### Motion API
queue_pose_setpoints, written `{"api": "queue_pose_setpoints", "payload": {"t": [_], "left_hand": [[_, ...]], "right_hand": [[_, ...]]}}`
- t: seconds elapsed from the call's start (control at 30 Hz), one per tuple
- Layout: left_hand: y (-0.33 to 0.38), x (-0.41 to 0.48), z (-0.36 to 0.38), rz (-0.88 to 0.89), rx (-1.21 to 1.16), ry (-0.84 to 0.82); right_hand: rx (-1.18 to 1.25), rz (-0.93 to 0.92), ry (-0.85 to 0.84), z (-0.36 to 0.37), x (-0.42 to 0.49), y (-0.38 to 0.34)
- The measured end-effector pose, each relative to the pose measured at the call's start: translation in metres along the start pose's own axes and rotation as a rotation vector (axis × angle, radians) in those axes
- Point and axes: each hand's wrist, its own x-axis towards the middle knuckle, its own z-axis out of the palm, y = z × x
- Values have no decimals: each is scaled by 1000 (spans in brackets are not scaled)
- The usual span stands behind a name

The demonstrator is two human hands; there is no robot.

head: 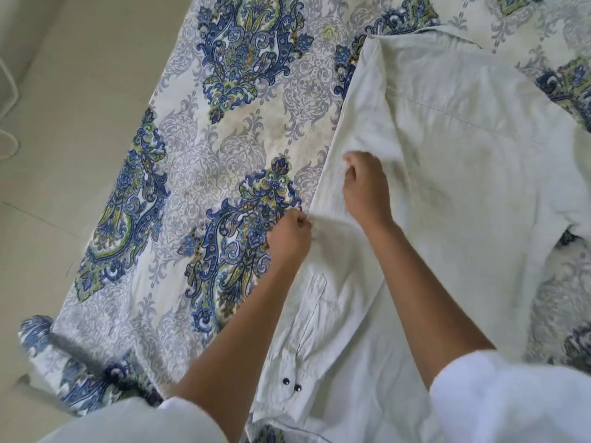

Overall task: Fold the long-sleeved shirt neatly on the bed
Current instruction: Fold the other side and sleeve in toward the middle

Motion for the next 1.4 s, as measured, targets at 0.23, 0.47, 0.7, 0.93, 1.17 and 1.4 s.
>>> {"api": "queue_pose_setpoints", "payload": {"t": [0.23, 0.47, 0.7, 0.93, 1.17, 1.4], "left_hand": [[-24, -18, -12, 26, 178, -105], [-71, -63, -26, 66, -3, -244], [-121, -110, -19, -51, 174, -164], [-144, -133, -34, -261, 286, -393], [-150, -143, -21, -230, 263, -184], [-156, -141, -21, -93, 202, -116]], "right_hand": [[-91, -9, 9, 18, -123, 23], [-88, 161, -9, 12, -171, 27], [70, 807, -62, 2, -202, 22], [153, 1056, -886, -3, -212, 7], [160, 1021, -727, 6, -223, 10], [144, 1080, -794, 4, -223, 15]]}}
